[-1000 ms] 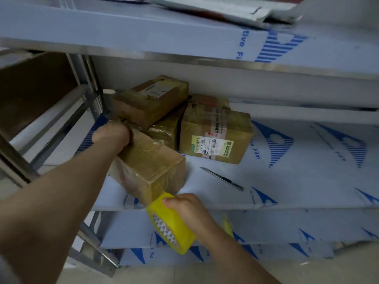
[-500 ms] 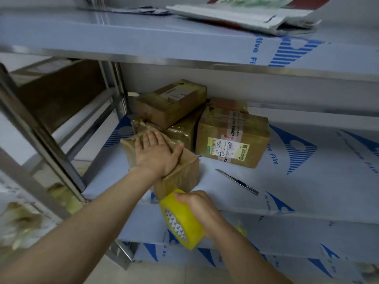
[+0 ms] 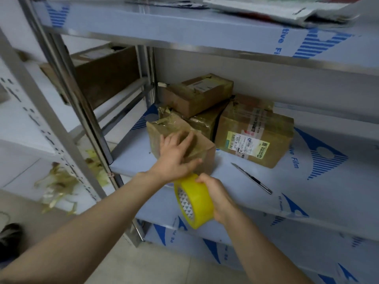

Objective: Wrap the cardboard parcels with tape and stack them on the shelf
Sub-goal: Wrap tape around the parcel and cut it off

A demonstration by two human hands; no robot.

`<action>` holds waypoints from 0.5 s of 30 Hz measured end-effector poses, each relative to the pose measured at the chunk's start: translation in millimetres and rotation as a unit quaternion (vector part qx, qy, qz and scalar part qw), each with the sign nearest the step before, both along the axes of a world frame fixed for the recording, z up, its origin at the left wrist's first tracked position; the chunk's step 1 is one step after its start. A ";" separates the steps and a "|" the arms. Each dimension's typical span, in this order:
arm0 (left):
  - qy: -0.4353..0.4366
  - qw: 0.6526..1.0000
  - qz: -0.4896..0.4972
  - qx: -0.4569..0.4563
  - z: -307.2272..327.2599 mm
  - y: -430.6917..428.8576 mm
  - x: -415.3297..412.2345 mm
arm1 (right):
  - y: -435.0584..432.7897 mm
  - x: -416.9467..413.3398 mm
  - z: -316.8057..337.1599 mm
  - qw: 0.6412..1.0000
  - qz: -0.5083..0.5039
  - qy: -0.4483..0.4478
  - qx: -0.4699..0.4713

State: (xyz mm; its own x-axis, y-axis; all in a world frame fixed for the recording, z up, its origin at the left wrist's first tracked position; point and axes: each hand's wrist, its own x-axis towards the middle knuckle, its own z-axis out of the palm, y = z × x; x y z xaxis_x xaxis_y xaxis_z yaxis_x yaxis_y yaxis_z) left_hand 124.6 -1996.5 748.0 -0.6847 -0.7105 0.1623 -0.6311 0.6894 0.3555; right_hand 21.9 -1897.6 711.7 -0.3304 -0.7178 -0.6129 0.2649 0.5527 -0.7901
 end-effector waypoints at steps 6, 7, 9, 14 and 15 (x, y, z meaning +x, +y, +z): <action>0.081 0.996 0.009 0.030 -8.1 7.6 18.9 | -2.8 -1.6 1.2 0.999 0.012 -0.037 -0.024; 0.108 0.990 0.081 0.040 -10.4 14.1 14.9 | -2.4 -1.7 1.3 0.999 0.016 -0.042 -0.025; 0.188 0.928 0.285 0.152 -14.9 31.6 5.6 | -1.7 -4.6 1.6 0.998 0.021 -0.044 -0.027; 0.422 0.524 0.328 0.664 -13.0 65.0 -7.9 | 0.9 -10.5 7.5 0.996 0.065 0.039 -0.039; 0.442 0.514 0.310 0.667 -12.5 67.6 -10.9 | 1.0 -12.8 9.9 0.993 0.082 0.079 -0.042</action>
State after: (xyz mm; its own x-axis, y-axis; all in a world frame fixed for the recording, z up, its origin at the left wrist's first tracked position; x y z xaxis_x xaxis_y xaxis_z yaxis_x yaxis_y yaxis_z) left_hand 113.7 -1928.9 735.5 -0.3377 -0.6301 -0.6992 0.2318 -0.7757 0.5870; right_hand 9.1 -1896.6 721.7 -0.2927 -0.8164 -0.4978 0.0464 0.5079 -0.8602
